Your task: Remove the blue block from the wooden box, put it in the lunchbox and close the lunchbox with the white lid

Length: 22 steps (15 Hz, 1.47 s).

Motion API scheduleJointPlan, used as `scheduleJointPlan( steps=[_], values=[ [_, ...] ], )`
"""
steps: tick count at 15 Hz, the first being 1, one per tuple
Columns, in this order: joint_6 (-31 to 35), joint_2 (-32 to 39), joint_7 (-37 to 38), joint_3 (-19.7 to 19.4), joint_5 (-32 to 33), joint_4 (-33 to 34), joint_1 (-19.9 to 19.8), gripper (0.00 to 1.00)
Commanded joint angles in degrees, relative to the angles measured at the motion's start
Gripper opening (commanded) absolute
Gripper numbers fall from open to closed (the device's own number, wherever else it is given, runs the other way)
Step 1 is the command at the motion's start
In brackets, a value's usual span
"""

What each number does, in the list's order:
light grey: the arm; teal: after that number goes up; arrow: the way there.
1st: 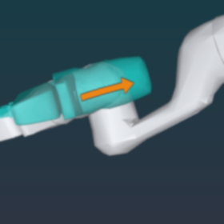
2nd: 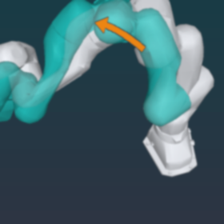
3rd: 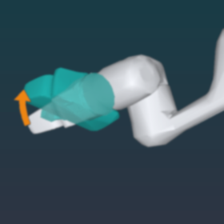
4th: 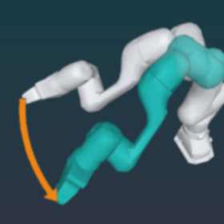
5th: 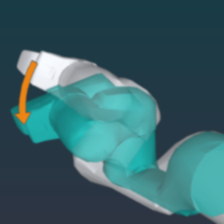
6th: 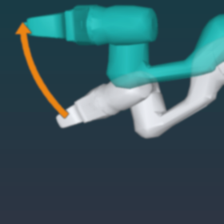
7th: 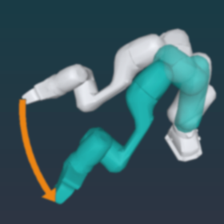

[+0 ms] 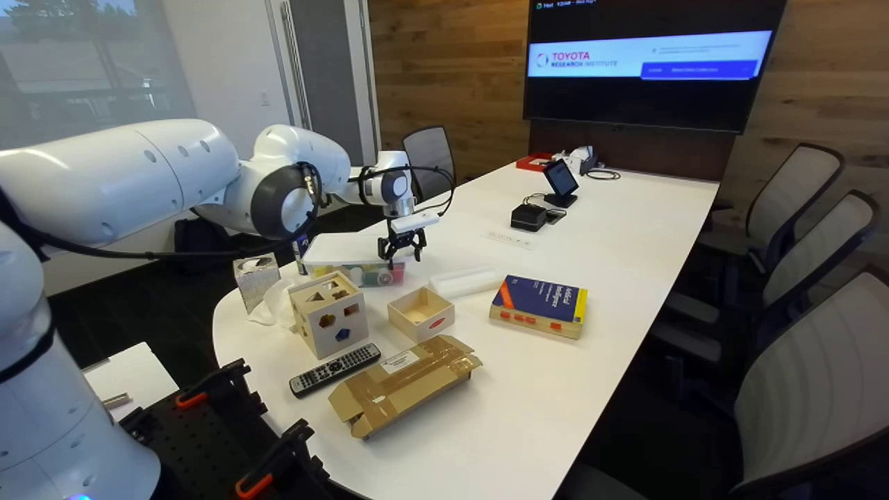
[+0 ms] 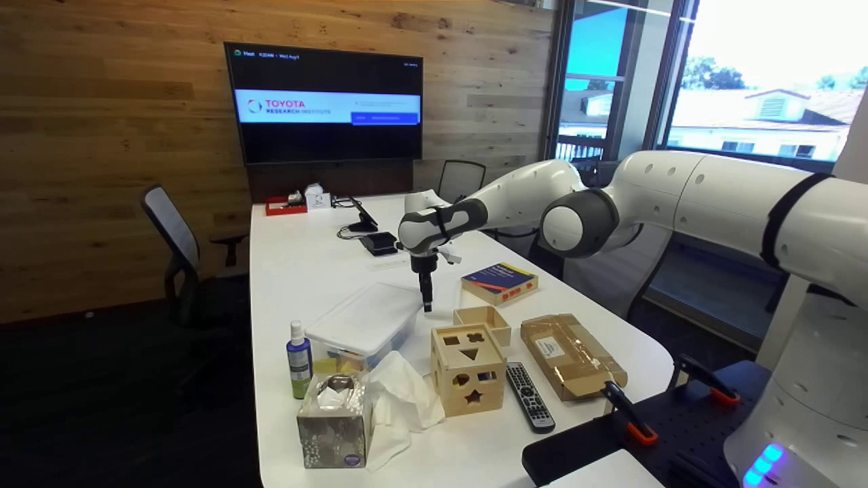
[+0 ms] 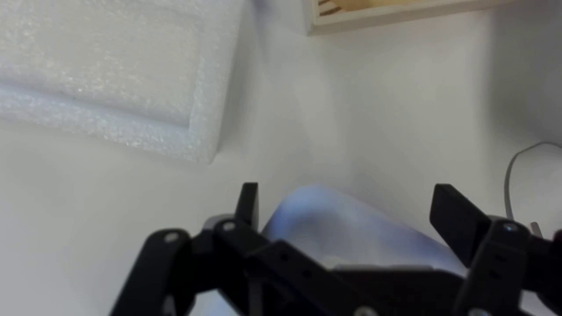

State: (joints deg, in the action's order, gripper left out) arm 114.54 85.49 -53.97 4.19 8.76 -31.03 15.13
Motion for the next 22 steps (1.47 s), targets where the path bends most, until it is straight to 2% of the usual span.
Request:
scheduleJointPlan(
  steps=[1,6,11,18,20,22],
  values=[
    [3.38,0.0,-3.08,0.73,-0.56,-1.29,0.23,1.0],
    [6.22,0.01,-7.85,2.03,-0.93,-1.83,0.62,1.0],
    [6.13,0.01,-9.16,1.76,-0.99,-1.98,0.49,1.0],
    [-0.35,-0.05,-2.7,-2.52,1.38,2.55,1.62,1.0],
    [-1.49,-0.11,-2.47,-2.48,1.11,4.21,1.69,1.0],
    [-1.05,-0.24,-5.53,-0.88,0.1,5.45,1.97,1.0]
  ],
)
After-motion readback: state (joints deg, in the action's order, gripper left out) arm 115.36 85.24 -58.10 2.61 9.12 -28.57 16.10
